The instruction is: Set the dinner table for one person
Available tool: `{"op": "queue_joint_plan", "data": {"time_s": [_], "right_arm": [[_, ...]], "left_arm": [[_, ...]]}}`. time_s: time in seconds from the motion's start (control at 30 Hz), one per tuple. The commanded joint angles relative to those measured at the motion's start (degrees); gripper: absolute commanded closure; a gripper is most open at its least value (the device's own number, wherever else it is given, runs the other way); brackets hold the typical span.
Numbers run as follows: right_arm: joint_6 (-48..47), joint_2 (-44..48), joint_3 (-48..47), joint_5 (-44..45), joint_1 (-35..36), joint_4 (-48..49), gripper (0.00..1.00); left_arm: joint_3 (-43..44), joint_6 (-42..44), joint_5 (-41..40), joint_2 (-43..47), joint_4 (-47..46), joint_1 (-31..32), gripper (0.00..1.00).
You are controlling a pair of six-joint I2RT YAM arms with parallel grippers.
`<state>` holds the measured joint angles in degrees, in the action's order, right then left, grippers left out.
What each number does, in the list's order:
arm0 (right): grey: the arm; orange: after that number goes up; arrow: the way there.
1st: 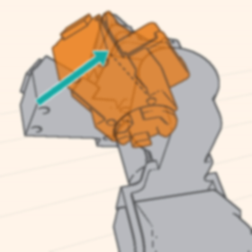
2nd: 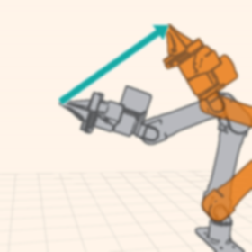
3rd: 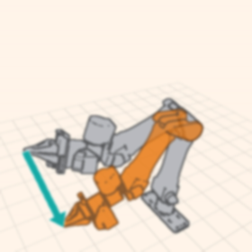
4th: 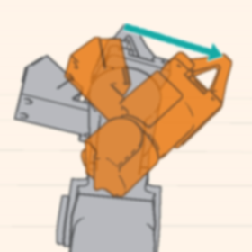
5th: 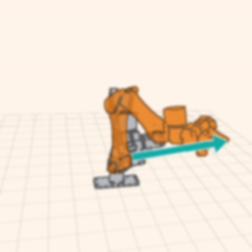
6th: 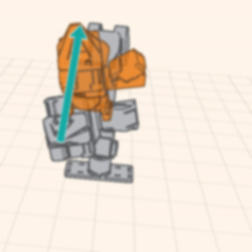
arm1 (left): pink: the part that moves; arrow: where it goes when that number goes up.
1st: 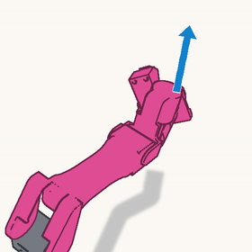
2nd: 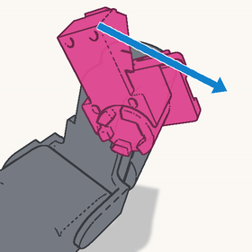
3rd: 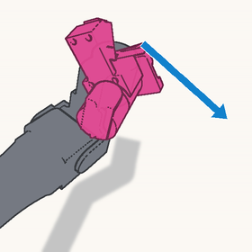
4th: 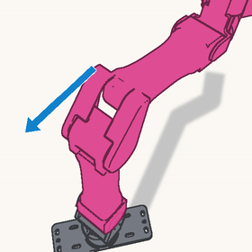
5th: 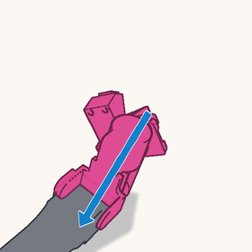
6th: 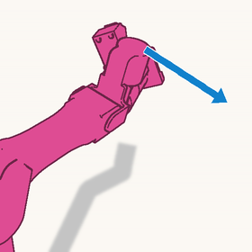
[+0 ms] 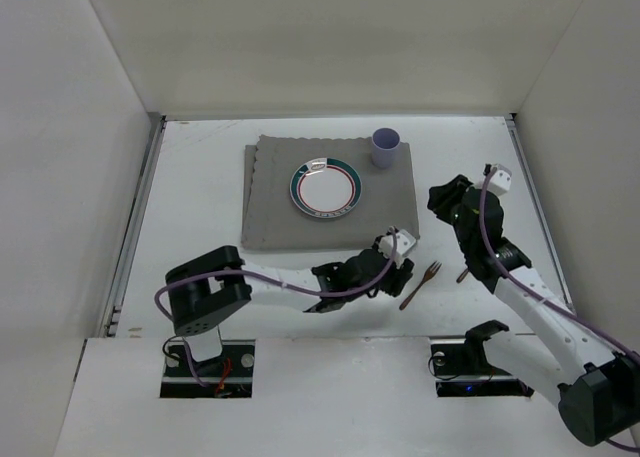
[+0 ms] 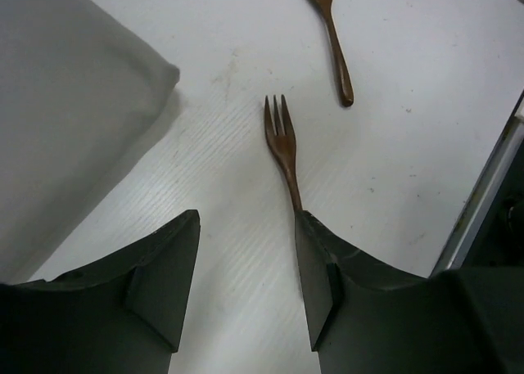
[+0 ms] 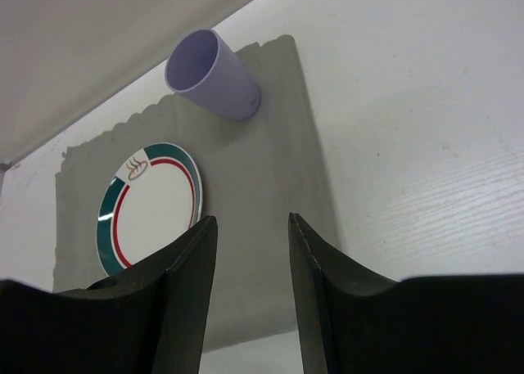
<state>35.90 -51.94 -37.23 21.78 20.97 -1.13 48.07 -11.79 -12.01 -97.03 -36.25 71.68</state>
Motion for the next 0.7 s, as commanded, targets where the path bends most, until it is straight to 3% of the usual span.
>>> {"op": "queue_joint_plan", "data": {"time_s": [0.0,0.23,0.67], "right_arm": [[1.63,1.67,1.72,-2.17,-0.63,4.02,0.54],[4.09,8.16,4.45,-4.38,-2.29,4.82,0.54],[6.73,18.19,4.8,-2.8,-3.97,3.5,0.59]], "left_arm": [[6.32,4.4,-0.47,-3.06,1.35,1.83,0.52],[14.06,10.2,-5.83,-12.29,4.25,4.74,0.53],[14.59,9.77,-4.17,-16.17,5.66,5.79,0.6]]}}
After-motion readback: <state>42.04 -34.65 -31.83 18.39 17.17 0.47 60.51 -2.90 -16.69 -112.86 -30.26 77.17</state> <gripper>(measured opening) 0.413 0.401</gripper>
